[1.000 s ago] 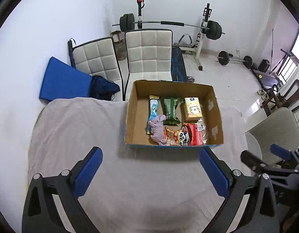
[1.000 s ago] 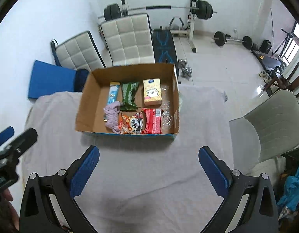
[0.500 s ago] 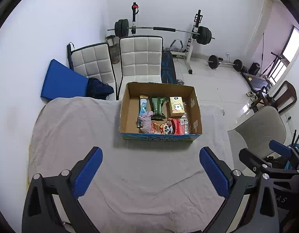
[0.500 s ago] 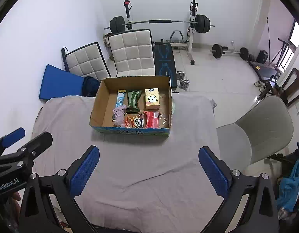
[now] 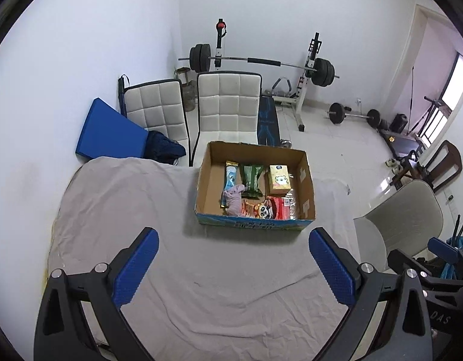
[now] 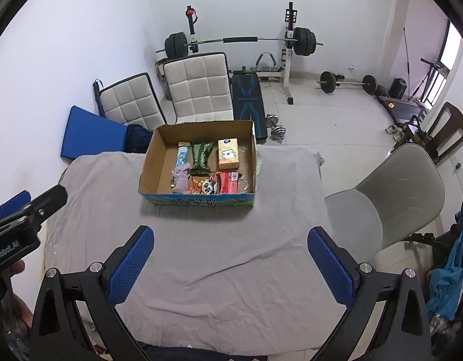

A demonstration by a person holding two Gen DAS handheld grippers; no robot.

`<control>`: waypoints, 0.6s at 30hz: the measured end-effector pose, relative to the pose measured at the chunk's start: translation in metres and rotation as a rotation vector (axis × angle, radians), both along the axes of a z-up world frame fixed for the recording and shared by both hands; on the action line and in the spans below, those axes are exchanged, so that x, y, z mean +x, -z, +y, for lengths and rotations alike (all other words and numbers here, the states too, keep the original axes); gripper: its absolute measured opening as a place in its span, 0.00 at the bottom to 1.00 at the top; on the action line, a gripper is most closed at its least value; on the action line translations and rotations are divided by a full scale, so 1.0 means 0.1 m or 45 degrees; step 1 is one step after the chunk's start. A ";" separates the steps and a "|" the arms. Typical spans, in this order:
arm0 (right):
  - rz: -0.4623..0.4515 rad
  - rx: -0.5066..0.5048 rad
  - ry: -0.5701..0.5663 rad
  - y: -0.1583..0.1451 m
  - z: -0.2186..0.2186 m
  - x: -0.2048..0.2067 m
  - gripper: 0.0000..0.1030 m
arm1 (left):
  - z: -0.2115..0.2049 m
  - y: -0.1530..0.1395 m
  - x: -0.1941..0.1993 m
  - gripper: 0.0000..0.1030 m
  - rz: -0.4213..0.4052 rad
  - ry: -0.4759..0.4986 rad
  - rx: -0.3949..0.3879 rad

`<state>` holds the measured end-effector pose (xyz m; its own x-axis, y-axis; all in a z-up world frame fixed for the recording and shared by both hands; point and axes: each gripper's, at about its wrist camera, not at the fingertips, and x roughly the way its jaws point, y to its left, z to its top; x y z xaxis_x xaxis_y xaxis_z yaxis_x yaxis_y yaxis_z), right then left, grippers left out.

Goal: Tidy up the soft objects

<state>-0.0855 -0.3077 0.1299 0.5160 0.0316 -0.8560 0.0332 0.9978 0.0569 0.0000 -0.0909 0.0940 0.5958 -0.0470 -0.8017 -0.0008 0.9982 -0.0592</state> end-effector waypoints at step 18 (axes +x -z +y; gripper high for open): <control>-0.094 -0.087 0.028 -0.09 0.05 0.29 1.00 | -0.04 0.07 0.07 1.00 -0.016 -0.020 0.063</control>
